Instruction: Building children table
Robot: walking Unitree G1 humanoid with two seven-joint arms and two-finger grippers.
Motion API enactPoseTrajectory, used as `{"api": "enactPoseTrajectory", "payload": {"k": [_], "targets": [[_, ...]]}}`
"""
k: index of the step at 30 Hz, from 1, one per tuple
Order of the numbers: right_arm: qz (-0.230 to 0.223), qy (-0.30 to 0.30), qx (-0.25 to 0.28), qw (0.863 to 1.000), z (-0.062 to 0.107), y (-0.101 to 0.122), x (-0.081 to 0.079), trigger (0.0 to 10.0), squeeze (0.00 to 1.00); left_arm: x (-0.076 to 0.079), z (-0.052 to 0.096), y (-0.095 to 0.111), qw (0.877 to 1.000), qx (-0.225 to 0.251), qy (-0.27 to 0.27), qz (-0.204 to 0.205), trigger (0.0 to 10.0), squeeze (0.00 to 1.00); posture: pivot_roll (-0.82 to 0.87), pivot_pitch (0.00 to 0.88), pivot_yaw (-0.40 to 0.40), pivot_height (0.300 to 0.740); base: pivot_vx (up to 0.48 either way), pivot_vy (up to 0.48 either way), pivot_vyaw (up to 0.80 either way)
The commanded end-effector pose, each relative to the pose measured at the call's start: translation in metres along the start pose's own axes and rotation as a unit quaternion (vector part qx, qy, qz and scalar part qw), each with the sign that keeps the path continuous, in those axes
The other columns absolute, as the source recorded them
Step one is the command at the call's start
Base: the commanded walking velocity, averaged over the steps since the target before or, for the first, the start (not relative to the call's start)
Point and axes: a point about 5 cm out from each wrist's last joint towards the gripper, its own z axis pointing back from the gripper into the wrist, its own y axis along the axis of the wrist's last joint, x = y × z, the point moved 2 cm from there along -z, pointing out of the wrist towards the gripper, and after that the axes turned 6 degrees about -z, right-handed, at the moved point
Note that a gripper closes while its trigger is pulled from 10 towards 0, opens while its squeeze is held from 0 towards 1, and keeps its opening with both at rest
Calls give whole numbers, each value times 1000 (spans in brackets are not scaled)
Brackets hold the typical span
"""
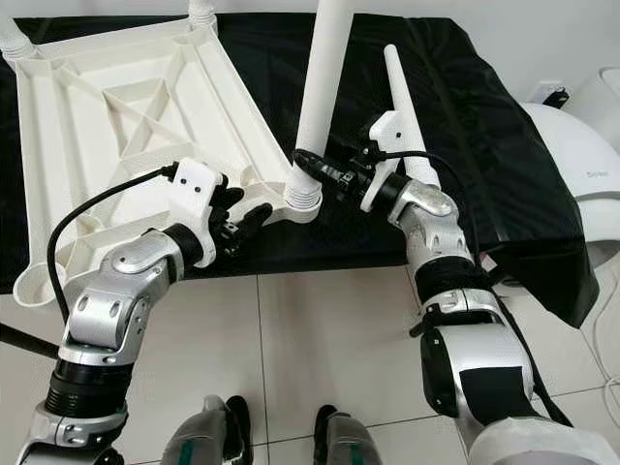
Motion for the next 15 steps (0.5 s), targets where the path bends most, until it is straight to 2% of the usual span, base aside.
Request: {"api": "enactPoseTrajectory", "payload": {"k": [1,15], "targets": [[7,7,-10,1000,1,-4,-1,10000,0,2,2,-4,1000,-14,26,0,10000,0,0,228,-46,740,0,0,0],[16,23,-15,999,5,-12,-4,10000,0,13,2,-4,1000,-18,1,-5,10000,0,1,225,-38,740,0,0,0]]}}
